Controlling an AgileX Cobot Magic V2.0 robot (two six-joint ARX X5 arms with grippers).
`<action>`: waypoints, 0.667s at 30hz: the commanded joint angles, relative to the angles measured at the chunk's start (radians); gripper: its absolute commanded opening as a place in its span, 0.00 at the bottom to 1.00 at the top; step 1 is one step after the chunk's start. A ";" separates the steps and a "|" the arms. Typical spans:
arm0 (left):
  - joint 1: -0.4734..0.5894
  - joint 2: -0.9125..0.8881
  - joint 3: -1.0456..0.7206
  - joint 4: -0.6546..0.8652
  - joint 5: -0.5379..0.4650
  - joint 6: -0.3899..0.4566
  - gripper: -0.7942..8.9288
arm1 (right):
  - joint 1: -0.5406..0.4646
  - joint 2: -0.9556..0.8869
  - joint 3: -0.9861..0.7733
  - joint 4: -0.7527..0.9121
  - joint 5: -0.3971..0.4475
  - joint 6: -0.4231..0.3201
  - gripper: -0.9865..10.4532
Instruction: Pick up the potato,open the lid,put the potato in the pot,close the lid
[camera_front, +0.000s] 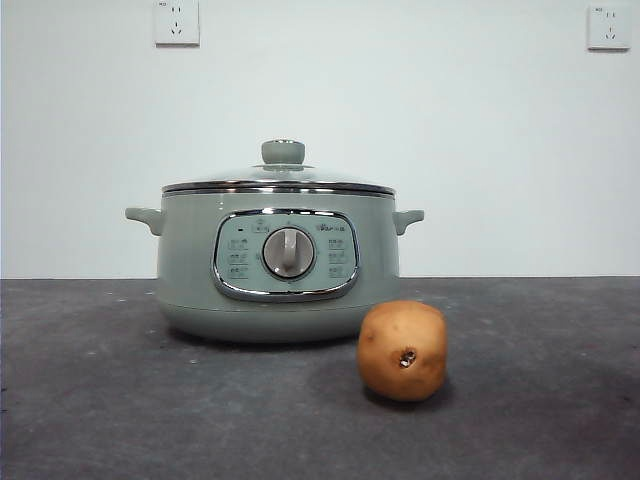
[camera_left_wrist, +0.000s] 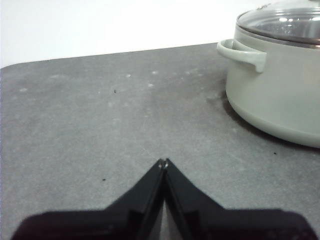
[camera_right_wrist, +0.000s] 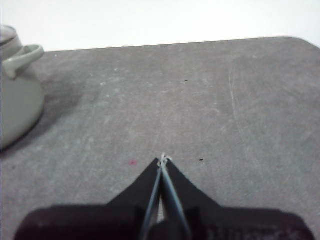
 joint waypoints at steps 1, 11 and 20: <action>0.003 0.010 -0.009 0.003 -0.006 -0.006 0.08 | 0.000 -0.002 -0.006 0.018 0.012 0.121 0.08; 0.003 0.108 0.061 0.003 -0.005 -0.079 0.08 | 0.000 0.023 0.094 -0.048 0.011 0.254 0.08; 0.003 0.322 0.263 -0.091 0.011 -0.189 0.08 | 0.000 0.203 0.346 -0.266 -0.014 0.344 0.08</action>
